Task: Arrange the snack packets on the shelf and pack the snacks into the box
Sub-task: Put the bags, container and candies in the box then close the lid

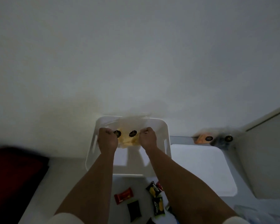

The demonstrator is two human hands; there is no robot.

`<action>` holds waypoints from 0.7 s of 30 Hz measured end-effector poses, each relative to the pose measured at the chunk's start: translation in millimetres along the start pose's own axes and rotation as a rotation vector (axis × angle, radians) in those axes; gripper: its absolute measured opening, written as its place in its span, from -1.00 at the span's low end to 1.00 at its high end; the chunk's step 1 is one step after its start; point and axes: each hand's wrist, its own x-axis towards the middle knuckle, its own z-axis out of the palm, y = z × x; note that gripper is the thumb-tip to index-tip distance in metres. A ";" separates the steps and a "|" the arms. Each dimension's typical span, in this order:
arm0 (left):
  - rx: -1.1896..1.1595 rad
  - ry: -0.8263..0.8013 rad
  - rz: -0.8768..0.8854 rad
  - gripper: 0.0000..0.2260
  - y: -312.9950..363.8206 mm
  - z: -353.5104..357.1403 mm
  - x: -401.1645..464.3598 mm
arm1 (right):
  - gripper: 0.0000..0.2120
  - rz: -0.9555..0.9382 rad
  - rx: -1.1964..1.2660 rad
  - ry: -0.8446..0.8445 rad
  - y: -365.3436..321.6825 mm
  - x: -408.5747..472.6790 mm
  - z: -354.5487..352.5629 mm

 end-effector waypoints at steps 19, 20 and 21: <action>-0.248 0.072 -0.217 -0.32 12.6 2.6 -45.0 | -0.40 0.092 -0.069 -0.281 10.6 -14.9 4.4; -0.245 0.083 -0.223 -0.38 15.9 0.2 -50.6 | -0.43 0.049 -0.114 -0.277 8.4 -19.6 -4.5; -0.236 0.082 -0.228 -0.48 21.0 -2.4 -56.5 | -0.48 0.000 -0.146 -0.259 6.1 -25.0 -14.7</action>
